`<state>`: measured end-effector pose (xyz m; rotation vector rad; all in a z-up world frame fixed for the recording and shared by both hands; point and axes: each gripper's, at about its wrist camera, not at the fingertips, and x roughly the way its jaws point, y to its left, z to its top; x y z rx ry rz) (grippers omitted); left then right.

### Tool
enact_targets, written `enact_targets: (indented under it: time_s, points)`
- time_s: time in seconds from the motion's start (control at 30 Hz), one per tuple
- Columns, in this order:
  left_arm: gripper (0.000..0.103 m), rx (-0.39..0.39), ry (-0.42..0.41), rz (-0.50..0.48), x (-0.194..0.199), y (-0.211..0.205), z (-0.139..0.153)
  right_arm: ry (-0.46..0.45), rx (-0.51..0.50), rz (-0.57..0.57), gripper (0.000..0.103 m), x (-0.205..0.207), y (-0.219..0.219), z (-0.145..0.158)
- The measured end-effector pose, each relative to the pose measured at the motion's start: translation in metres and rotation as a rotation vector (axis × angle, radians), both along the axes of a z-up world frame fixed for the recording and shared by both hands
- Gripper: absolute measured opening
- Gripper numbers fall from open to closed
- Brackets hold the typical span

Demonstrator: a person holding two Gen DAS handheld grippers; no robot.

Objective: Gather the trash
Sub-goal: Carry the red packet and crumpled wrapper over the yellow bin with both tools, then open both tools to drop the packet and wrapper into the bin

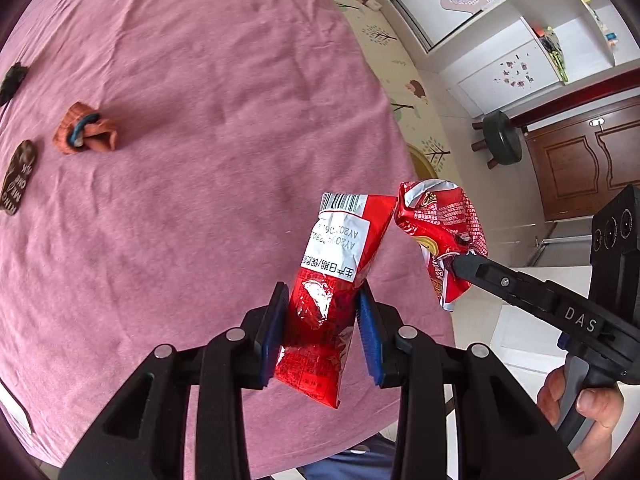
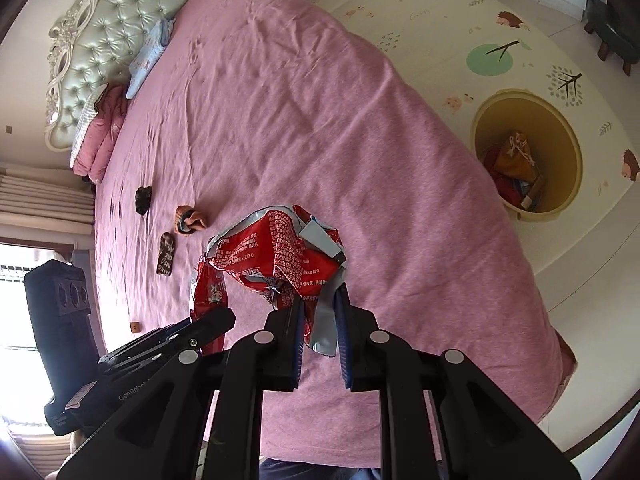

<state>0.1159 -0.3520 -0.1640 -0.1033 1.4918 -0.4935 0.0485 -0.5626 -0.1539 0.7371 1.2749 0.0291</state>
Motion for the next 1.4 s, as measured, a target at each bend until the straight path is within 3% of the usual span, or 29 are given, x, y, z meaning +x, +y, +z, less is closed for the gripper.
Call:
enact_targets:
  time_s: [0.67, 1.1, 1.3, 1.33, 1.37, 1.4]
  points:
    - [0.035, 0.011, 0.032, -0.246, 0.036, -0.224, -0.027, 0.011, -0.016, -0.346, 0.015, -0.022, -0.206, -0.022]
    - [0.035, 0.019, 0.039, -0.363, 0.067, -0.322, -0.051, 0.02, -0.022, -0.469, 0.015, -0.004, -0.273, -0.039]
    - [0.038, -0.013, 0.053, -0.352, 0.083, -0.342, -0.056, 0.019, -0.023, -0.5, 0.021, 0.004, -0.291, -0.041]
    - [0.04, -0.012, 0.051, -0.35, 0.085, -0.344, -0.057, 0.024, -0.025, -0.503, 0.022, 0.005, -0.291, -0.042]
    - [0.051, -0.005, 0.044, -0.343, 0.087, -0.345, -0.058, 0.026, -0.03, -0.509, 0.025, 0.006, -0.293, -0.043]
    - [0.072, 0.008, 0.037, -0.334, 0.088, -0.346, -0.058, 0.028, -0.032, -0.52, 0.036, 0.006, -0.294, -0.043]
